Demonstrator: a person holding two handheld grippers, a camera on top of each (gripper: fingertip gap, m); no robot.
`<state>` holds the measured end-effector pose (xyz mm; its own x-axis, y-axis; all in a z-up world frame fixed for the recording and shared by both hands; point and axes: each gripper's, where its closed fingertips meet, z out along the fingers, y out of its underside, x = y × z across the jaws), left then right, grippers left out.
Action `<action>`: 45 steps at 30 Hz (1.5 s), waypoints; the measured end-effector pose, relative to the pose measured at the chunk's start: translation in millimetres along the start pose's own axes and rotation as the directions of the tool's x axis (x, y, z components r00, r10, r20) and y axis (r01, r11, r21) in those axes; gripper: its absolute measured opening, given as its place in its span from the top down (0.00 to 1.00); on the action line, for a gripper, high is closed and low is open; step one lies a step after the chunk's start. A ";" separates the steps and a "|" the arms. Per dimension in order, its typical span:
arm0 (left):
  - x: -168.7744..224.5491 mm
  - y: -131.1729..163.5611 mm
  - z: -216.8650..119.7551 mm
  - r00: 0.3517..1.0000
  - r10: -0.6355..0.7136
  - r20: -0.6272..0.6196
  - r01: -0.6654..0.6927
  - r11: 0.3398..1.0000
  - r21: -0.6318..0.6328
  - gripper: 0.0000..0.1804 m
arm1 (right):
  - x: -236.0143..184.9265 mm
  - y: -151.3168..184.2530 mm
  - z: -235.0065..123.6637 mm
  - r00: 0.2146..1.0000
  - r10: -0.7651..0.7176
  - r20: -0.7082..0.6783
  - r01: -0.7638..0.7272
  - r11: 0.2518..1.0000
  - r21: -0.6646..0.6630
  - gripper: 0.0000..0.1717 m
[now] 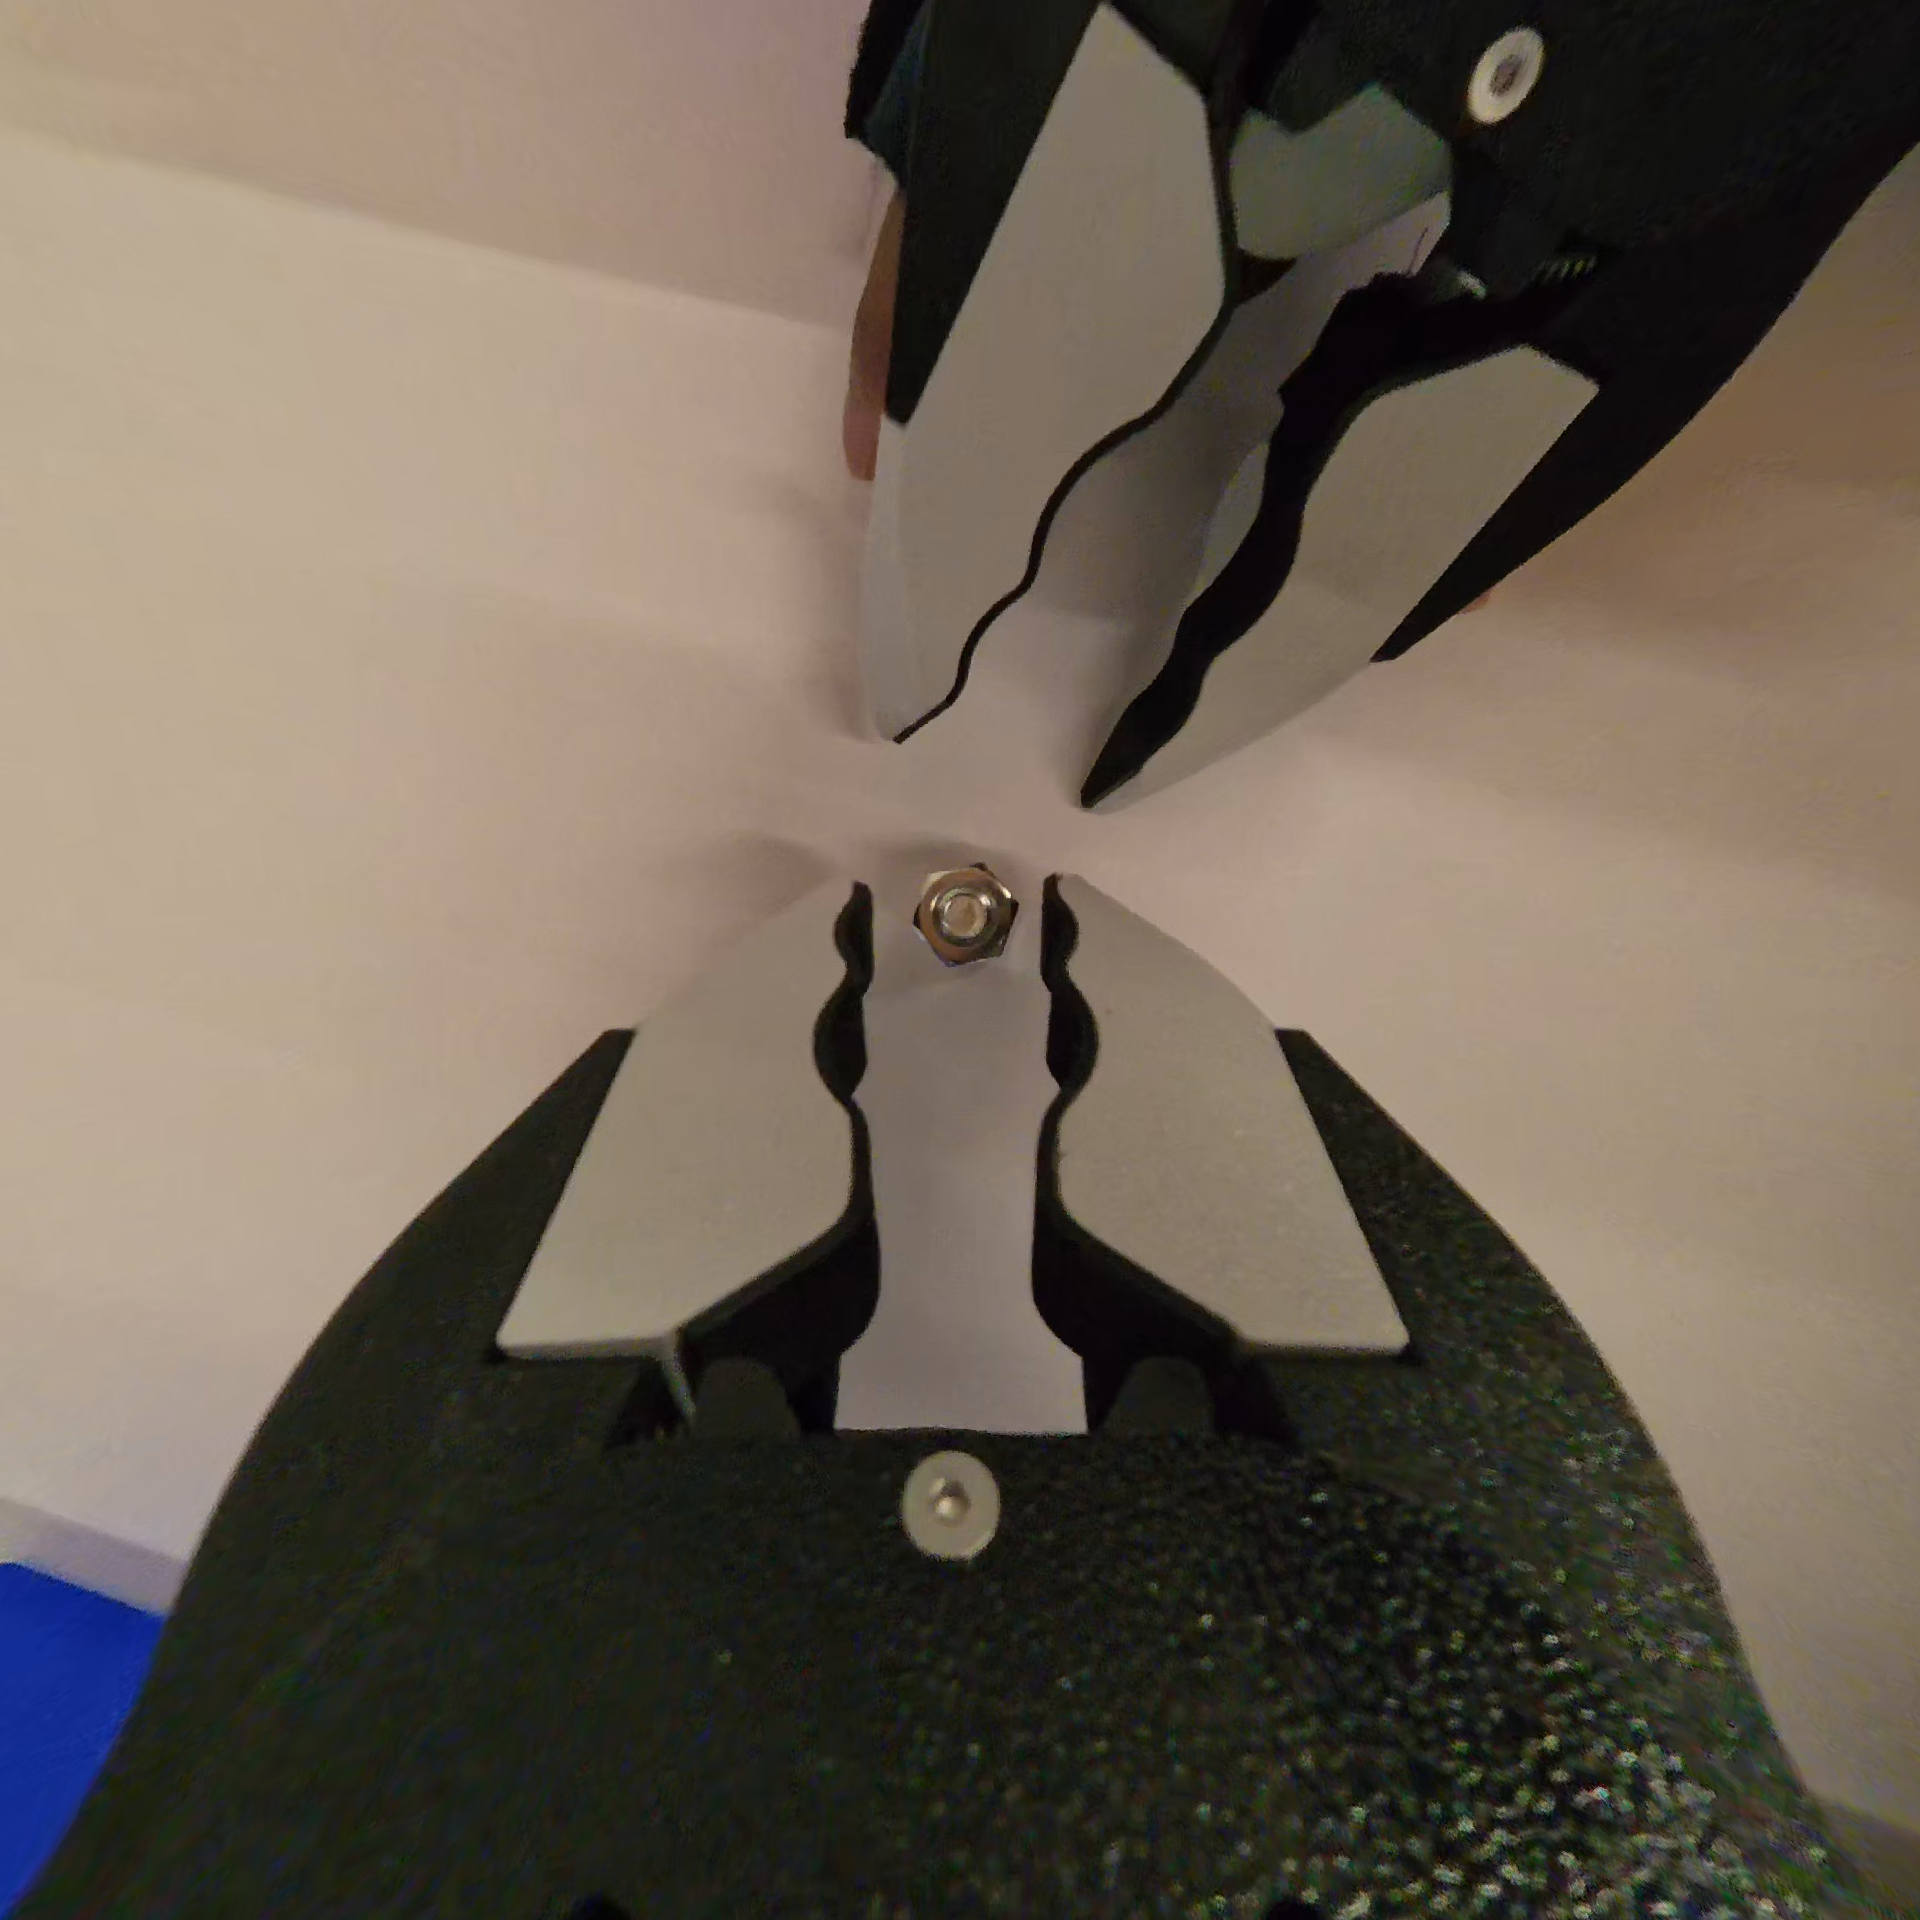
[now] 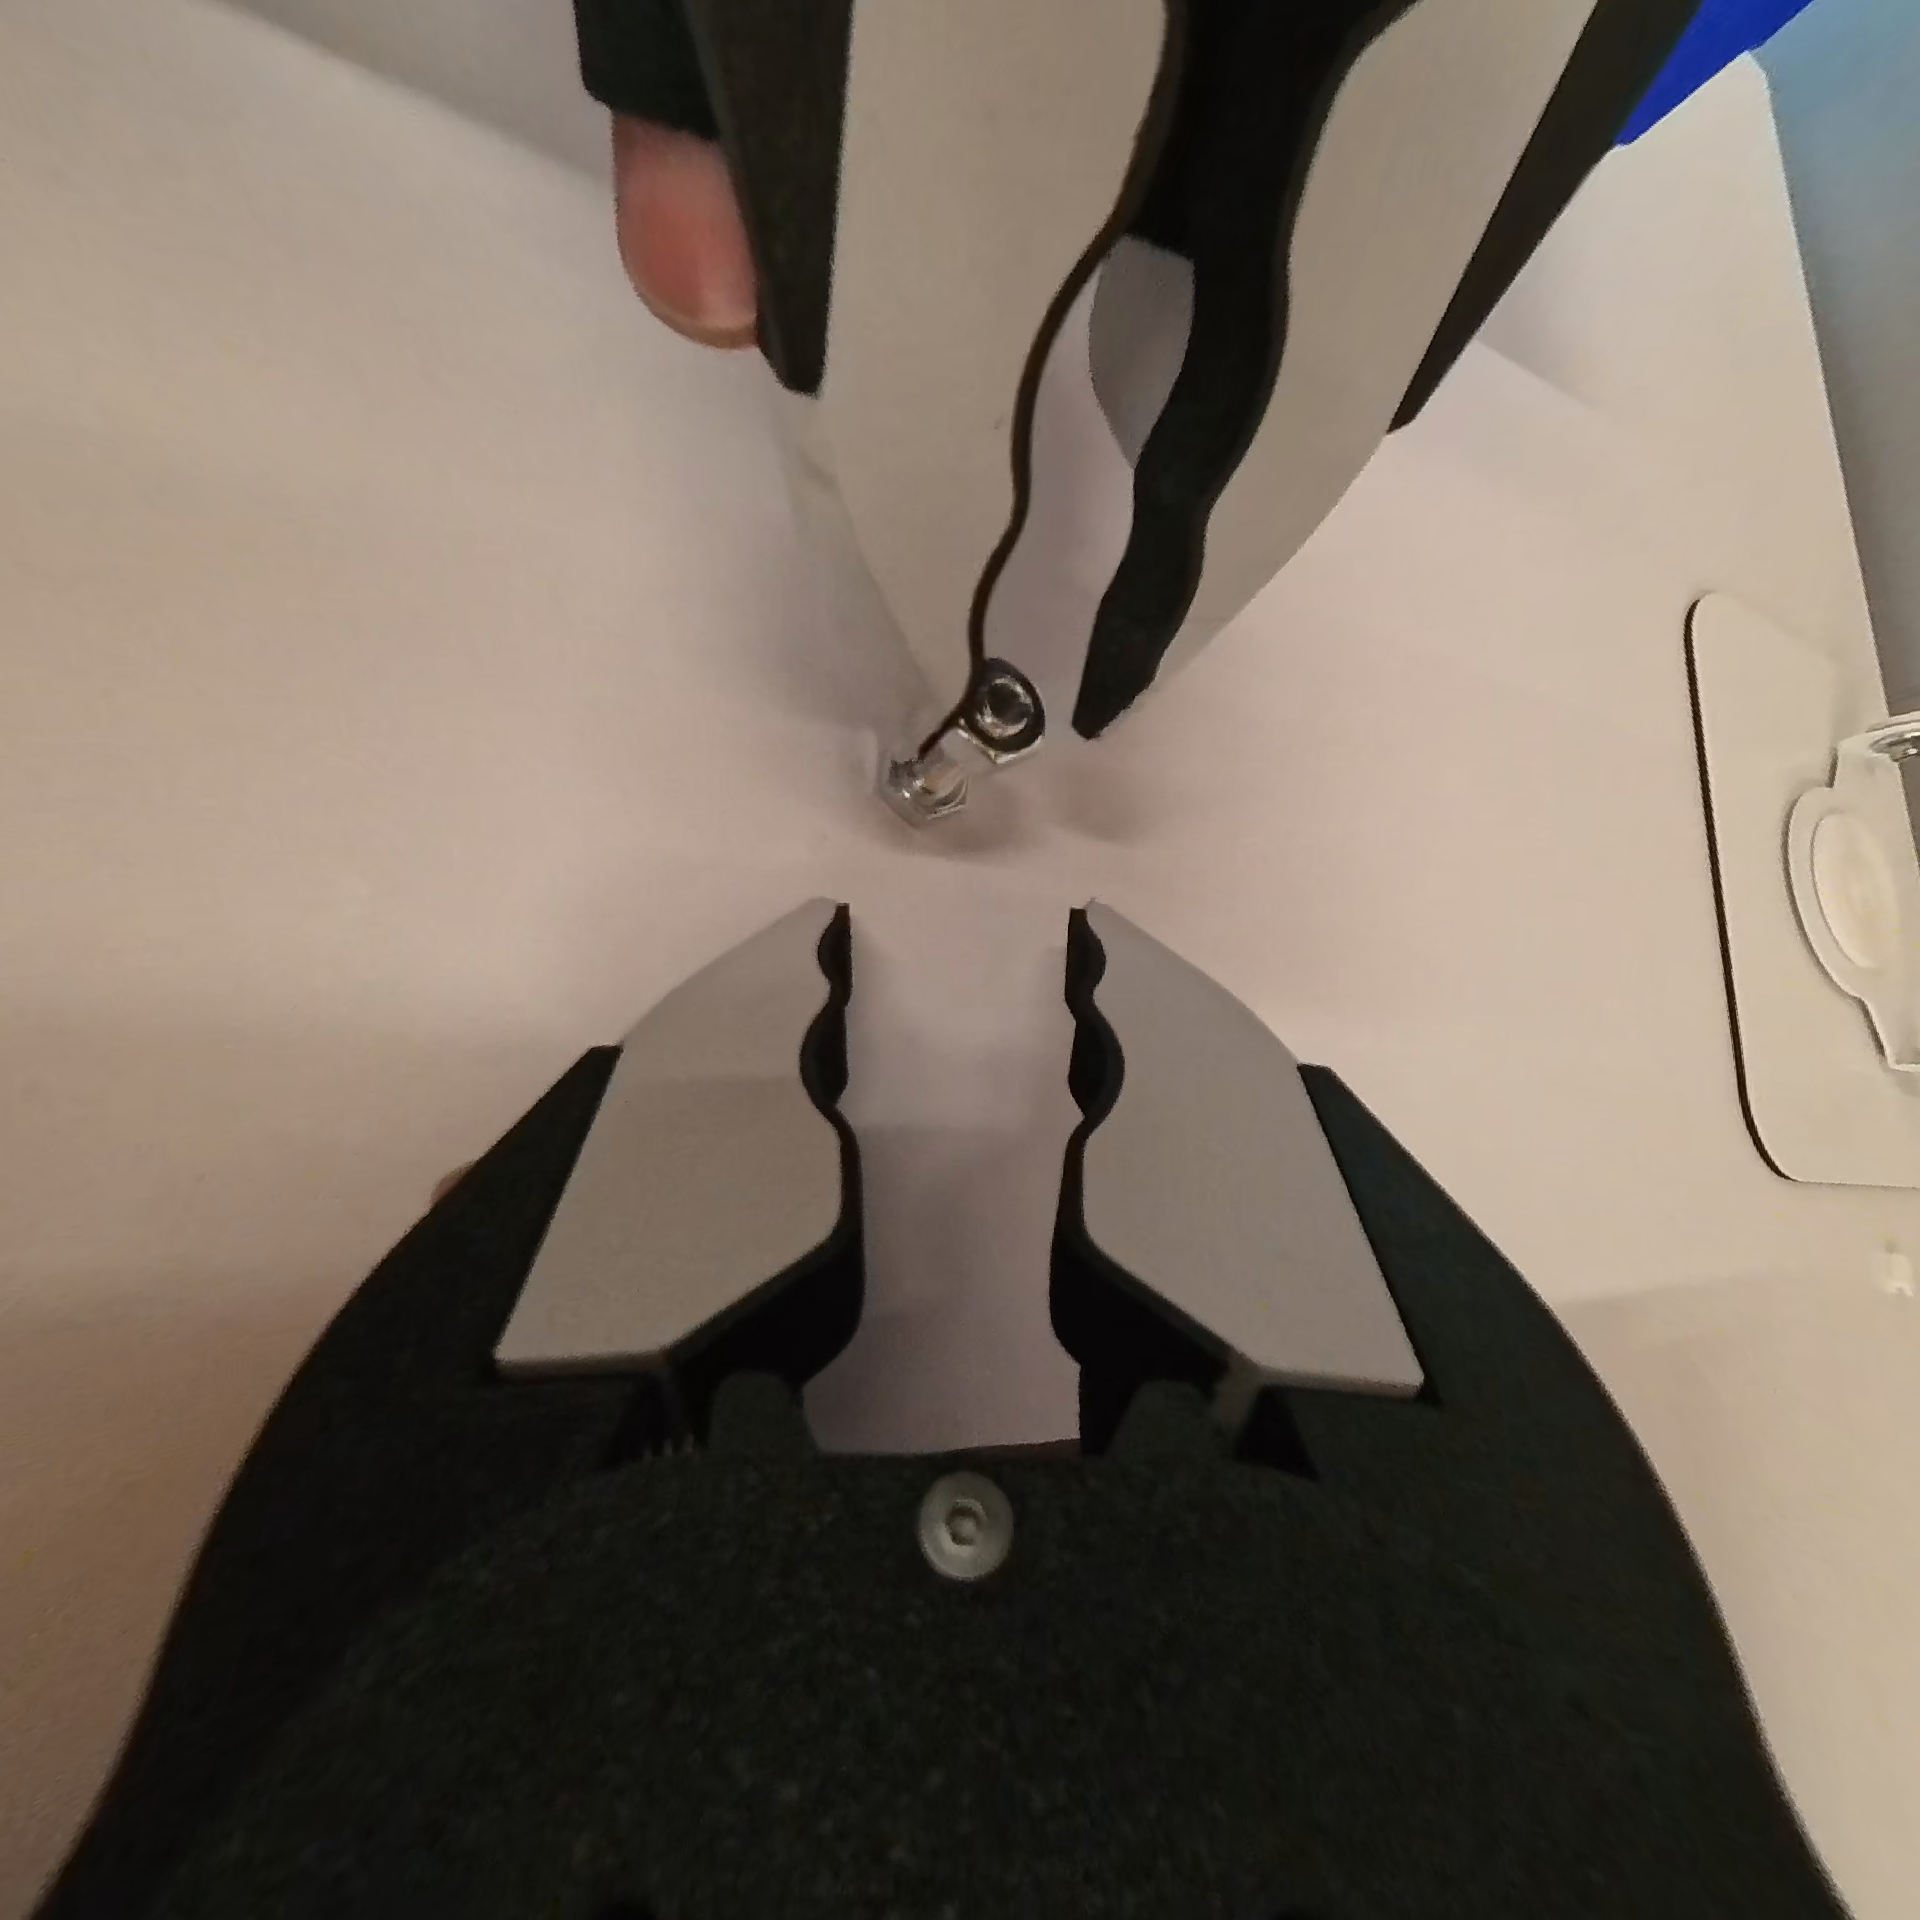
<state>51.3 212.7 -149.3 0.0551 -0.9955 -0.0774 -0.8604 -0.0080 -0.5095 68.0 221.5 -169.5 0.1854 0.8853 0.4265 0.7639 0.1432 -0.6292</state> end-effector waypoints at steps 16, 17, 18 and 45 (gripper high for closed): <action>-16.3 7.8 -22.0 0.990 -0.064 0.129 0.008 0.919 0.393 0.78 | 8.4 -36.5 2.1 0.964 0.266 0.009 -0.264 0.951 0.161 0.75; -16.3 10.3 -20.4 0.990 -0.068 0.122 0.015 0.922 0.387 0.78 | 7.9 -37.0 3.9 0.961 0.275 0.008 -0.273 0.949 0.156 0.75; -17.0 12.6 -19.0 0.990 -0.071 0.121 0.020 0.925 0.380 0.78 | 7.9 -37.1 6.0 0.959 0.283 0.001 -0.280 0.949 0.148 0.75; 10.3 -46.4 -62.2 0.964 -0.044 -0.261 0.242 0.546 0.802 0.81 | 30.3 -100.8 -74.9 0.914 0.338 0.225 -0.389 0.573 0.721 0.89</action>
<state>60.2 197.0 -73.1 -0.0409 -0.9843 0.1716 -0.0496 -0.1695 -0.9843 42.9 200.8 -44.4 0.2888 0.9569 0.0313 -0.0798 0.0566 -0.9952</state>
